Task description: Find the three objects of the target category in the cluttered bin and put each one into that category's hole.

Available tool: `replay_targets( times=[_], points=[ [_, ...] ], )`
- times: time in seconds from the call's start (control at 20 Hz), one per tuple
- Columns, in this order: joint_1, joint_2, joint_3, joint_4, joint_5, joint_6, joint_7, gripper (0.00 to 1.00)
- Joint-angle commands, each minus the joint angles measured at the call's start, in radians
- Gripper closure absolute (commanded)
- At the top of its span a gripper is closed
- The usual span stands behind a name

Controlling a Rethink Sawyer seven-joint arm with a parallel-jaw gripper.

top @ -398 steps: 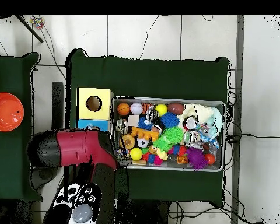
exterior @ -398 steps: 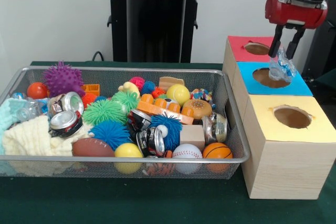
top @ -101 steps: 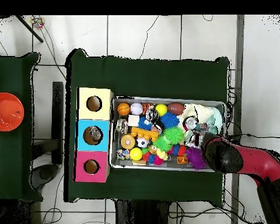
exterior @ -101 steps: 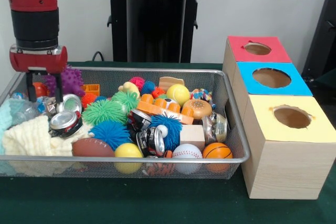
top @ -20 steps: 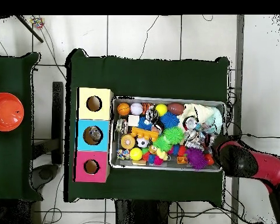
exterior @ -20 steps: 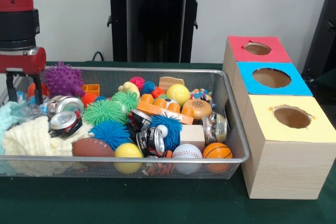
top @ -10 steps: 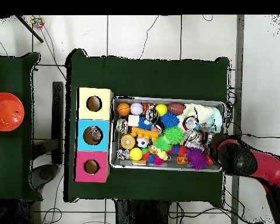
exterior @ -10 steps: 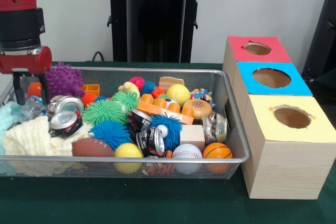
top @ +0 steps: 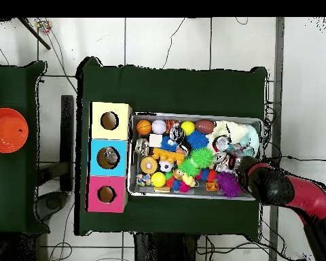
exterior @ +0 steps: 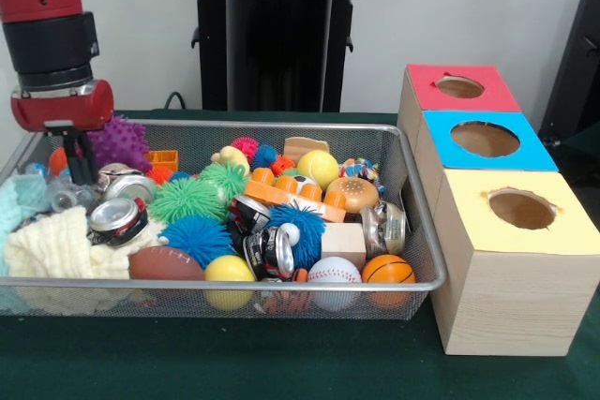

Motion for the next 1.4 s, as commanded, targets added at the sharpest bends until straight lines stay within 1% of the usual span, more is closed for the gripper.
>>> replay_targets(
  times=[0.05, 0.2, 0.75, 0.8, 0.9, 1.05, 1.25, 1.4],
  points=[
    [0.005, 0.058, 0.043, 0.059, -0.009, -0.051, 0.004, 1.0],
    [0.005, 0.054, 0.037, 0.058, -0.018, -0.063, 0.01, 1.0],
    [0.023, 0.043, 0.009, 0.048, -0.021, -0.05, 0.017, 1.0],
    [0.03, 0.036, 0.0, 0.044, -0.023, -0.048, 0.023, 0.0],
    [0.042, 0.023, -0.013, 0.04, -0.034, -0.042, 0.021, 0.0],
    [0.056, -0.002, -0.013, 0.031, -0.036, -0.028, 0.014, 0.0],
    [0.065, -0.094, -0.002, 0.052, -0.046, -0.009, -0.016, 0.0],
    [0.083, -0.121, -0.006, 0.036, -0.083, -0.024, -0.044, 0.0]
  ],
)
